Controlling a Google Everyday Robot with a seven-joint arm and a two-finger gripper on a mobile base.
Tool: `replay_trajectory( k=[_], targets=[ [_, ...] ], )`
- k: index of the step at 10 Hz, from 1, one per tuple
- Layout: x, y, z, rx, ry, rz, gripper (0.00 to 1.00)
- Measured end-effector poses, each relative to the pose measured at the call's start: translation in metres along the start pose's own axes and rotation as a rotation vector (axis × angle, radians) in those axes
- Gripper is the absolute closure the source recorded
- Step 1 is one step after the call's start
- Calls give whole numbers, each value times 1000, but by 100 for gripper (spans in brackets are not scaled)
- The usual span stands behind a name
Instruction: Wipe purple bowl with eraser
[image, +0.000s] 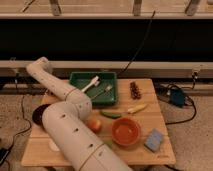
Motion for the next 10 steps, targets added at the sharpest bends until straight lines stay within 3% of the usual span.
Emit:
replay_trajectory(
  k=[1, 2, 6, 10],
  targets=[
    [-3, 0, -2, -4, -3, -7, 95],
    [-7, -1, -5, -5, -5, -12, 99],
    [-35, -1, -56, 9, 27, -85, 100],
    [-93, -4, -104, 33, 49, -196, 100]
  ],
)
